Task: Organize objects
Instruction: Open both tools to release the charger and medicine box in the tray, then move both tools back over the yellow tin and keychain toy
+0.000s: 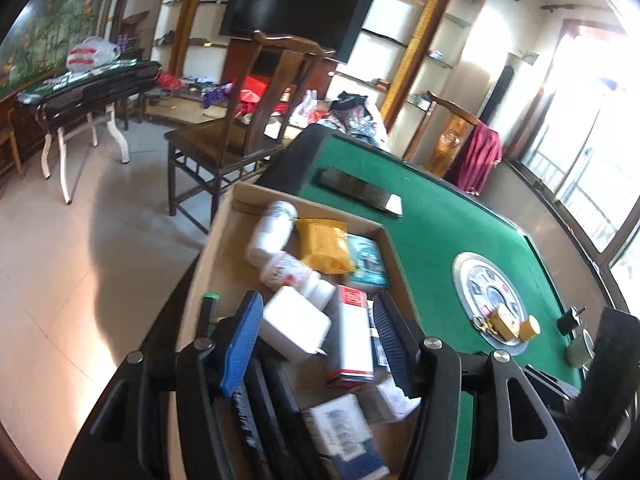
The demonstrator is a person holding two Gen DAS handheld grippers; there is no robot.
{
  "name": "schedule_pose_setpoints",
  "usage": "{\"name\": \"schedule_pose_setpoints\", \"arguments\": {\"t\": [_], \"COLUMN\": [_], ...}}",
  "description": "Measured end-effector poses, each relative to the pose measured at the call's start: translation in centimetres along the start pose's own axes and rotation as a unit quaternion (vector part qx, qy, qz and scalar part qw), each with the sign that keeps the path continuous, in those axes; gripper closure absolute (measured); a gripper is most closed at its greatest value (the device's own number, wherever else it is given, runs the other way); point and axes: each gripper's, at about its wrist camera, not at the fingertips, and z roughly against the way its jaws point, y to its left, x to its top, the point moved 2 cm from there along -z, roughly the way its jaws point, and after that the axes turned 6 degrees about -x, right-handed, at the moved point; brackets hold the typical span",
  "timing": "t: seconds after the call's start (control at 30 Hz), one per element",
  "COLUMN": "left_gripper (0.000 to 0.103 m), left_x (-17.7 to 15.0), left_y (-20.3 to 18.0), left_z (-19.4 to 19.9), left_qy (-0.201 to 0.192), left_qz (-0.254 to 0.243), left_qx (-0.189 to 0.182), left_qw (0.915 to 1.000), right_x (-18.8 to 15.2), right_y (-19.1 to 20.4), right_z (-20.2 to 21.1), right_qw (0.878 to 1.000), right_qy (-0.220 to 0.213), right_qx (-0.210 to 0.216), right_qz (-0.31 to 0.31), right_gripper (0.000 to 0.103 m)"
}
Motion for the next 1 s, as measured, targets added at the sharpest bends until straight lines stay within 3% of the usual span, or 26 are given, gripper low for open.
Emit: {"name": "schedule_pose_setpoints", "arguments": {"t": [0.23, 0.33, 0.43, 0.53, 0.67, 0.83, 1.0], "left_gripper": [0.041, 0.041, 0.041, 0.041, 0.041, 0.041, 0.041], "left_x": [-1.2, -2.1, -3.2, -4.5, -6.1, -7.5, -7.7], "left_y": [-4.8, -7.6, -10.2, -12.7, -15.3, -17.1, -18.1], "left_z": [-1.0, -1.9, -2.8, -3.9, -5.2, -6.5, -7.3], "left_qy": [0.021, 0.039, 0.056, 0.074, 0.094, 0.113, 0.129], "left_qz": [-0.039, -0.065, -0.089, -0.109, -0.136, -0.153, -0.159], "left_qx": [-0.024, -0.038, -0.053, -0.068, -0.082, -0.087, -0.085], "left_qw": [0.9987, 0.9964, 0.9931, 0.9889, 0.9829, 0.9778, 0.9751], "right_x": [-0.6, -0.5, -0.2, -0.2, -0.5, -0.5, 0.0], "right_y": [-5.1, -8.0, -11.2, -14.2, -18.9, -24.1, -25.8], "right_z": [1.5, 2.9, 5.0, 6.7, 7.9, 6.6, 4.3], "right_qw": [0.999, 0.997, 0.99, 0.974, 0.946, 0.95, 0.952], "right_qy": [-0.005, -0.023, -0.058, -0.082, -0.09, -0.047, -0.013], "right_qx": [-0.01, -0.034, -0.115, -0.205, -0.309, -0.293, -0.286], "right_qz": [-0.05, -0.071, -0.061, -0.047, -0.043, -0.098, -0.109], "right_gripper": [0.067, 0.067, 0.064, 0.037, 0.035, 0.035, 0.035]}}
